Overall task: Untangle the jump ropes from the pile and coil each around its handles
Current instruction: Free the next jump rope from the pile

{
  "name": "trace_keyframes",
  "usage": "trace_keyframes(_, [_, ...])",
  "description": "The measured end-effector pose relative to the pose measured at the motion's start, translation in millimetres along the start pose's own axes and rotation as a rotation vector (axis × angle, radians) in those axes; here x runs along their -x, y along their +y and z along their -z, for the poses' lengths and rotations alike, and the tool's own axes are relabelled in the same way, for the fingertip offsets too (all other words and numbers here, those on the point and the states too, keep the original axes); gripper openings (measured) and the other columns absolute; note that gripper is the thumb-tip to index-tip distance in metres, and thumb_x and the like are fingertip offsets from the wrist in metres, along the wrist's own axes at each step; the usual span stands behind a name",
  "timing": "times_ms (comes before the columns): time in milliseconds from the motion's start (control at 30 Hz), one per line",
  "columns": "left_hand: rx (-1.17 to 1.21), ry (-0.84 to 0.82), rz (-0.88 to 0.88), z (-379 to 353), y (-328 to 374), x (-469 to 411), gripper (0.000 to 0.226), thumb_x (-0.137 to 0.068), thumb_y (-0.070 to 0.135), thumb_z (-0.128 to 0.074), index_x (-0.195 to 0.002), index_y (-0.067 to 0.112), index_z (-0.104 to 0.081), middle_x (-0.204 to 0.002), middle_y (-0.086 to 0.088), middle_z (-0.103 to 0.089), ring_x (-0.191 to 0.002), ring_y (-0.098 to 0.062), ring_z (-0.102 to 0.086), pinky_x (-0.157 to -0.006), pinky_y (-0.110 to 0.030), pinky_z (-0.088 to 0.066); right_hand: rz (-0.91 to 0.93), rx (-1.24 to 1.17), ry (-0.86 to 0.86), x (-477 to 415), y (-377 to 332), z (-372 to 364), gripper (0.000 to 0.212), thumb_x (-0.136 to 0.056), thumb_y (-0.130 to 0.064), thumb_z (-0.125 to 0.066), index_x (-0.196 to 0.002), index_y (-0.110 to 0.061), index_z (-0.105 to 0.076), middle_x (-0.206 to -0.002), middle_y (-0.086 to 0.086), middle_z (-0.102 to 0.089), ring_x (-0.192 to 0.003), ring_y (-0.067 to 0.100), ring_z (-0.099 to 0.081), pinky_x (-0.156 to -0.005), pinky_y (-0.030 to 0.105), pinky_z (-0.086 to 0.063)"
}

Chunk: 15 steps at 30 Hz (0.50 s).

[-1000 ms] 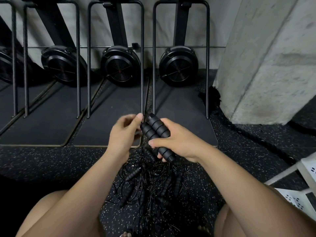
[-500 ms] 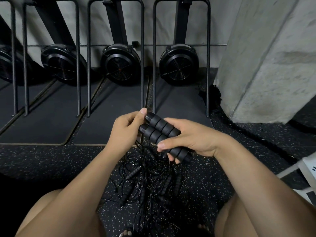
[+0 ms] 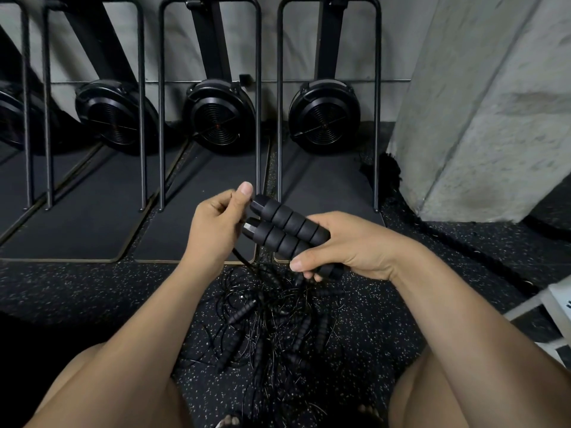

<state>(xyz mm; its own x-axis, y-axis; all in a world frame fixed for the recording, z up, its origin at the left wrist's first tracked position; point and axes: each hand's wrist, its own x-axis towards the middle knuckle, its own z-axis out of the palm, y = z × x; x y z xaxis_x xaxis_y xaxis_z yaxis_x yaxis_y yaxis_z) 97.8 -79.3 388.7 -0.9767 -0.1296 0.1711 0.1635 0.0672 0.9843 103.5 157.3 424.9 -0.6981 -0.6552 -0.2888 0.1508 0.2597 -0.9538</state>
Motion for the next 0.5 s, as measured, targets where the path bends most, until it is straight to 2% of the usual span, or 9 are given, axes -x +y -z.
trace_keyframes(67, [0.082, -0.002, 0.067, -2.4, 2.7, 0.8, 0.084, -0.096, 0.075, -0.057, -0.085, -0.008, -0.048, -0.082, -0.011, -0.047, -0.075, -0.028, -0.039, -0.069, -0.043, -0.034, 0.056, -0.038, -0.002, 1.3, -0.9, -2.8, 0.037, -0.09, 0.003, -0.081, -0.123, 0.004, -0.064, -0.101, 0.018, -0.071, -0.087, 0.027, -0.065, -0.076, 0.041, -0.056])
trace_keyframes(133, [0.155, 0.019, 0.157, -5.7, 2.1, 1.6, 0.072, -0.094, 0.078, -0.057, -0.092, 0.006, -0.059, -0.095, -0.01, -0.053, -0.089, -0.028, -0.047, -0.077, -0.048, -0.037, 0.13, -0.087, -0.011, 2.7, -2.3, -8.8, 0.036, -0.09, 0.009, -0.078, -0.123, 0.003, -0.064, -0.097, 0.014, -0.07, -0.086, 0.025, -0.065, -0.074, 0.035, -0.058])
trace_keyframes(200, [0.143, 0.011, 0.183, -13.8, -1.6, 4.6, 0.047, -0.094, 0.061, -0.06, -0.097, 0.014, -0.062, -0.096, -0.01, -0.055, -0.091, -0.028, -0.049, -0.077, -0.05, -0.039, 0.194, -0.111, 0.002, 2.0, -2.8, -16.5, 0.037, -0.091, 0.01, -0.076, -0.125, 0.002, -0.064, -0.096, 0.012, -0.071, -0.084, 0.024, -0.064, -0.075, 0.031, -0.057])
trace_keyframes(267, [0.079, -0.033, 0.189, -23.5, -5.4, 8.9, 0.035, -0.087, 0.042, -0.056, -0.096, 0.009, -0.06, -0.088, -0.014, -0.059, -0.083, -0.03, -0.054, -0.072, -0.049, -0.043, 0.23, -0.101, 0.073, -2.9, -1.2, -23.8, 0.04, -0.09, 0.009, -0.078, -0.126, -0.001, -0.064, -0.096, 0.011, -0.073, -0.084, 0.023, -0.064, -0.076, 0.03, -0.056])
trace_keyframes(333, [0.054, -0.076, 0.211, -31.8, -16.1, 10.6, 0.026, -0.096, 0.03, -0.055, -0.093, 0.005, -0.062, -0.077, -0.016, -0.066, -0.072, -0.029, -0.061, -0.063, -0.041, -0.051, 0.27, -0.103, 0.163, -8.7, 0.8, -27.9, 0.04, -0.089, 0.007, -0.08, -0.124, -0.006, -0.066, -0.096, 0.009, -0.077, -0.081, 0.021, -0.067, -0.078, 0.032, -0.056])
trace_keyframes(400, [0.029, -0.125, 0.252, -37.6, -25.2, 16.6, 0.025, -0.108, 0.014, -0.048, -0.088, 0.012, -0.062, -0.065, 0.001, -0.07, -0.064, -0.019, -0.063, -0.054, -0.027, -0.051, 0.304, -0.176, 0.206, -11.6, 0.8, -30.4, 0.04, -0.09, 0.008, -0.077, -0.125, -0.008, -0.065, -0.096, 0.007, -0.077, -0.077, 0.019, -0.069, -0.075, 0.034, -0.057])
trace_keyframes(433, [-0.014, -0.156, 0.258, -39.0, -29.0, 20.8, 0.024, -0.108, 0.011, -0.048, -0.088, 0.018, -0.06, -0.064, 0.008, -0.07, -0.064, -0.012, -0.064, -0.055, -0.022, -0.052, 0.313, -0.223, 0.203, -11.4, 0.3, -30.9, 0.039, -0.092, 0.008, -0.075, -0.125, -0.009, -0.063, -0.096, 0.007, -0.078, -0.075, 0.019, -0.07, -0.071, 0.033, -0.058])
trace_keyframes(500, [-0.135, -0.262, 0.221, -40.4, -42.2, 28.0, 0.01, -0.096, 0.02, -0.055, -0.091, 0.028, -0.056, -0.072, 0.013, -0.067, -0.067, 0.002, -0.063, -0.065, -0.018, -0.054, 0.32, -0.262, 0.162, -8.7, -2.8, -32.4, 0.04, -0.095, 0.008, -0.071, -0.131, -0.009, -0.06, -0.107, 0.014, -0.079, -0.077, 0.024, -0.072, -0.064, 0.033, -0.058])
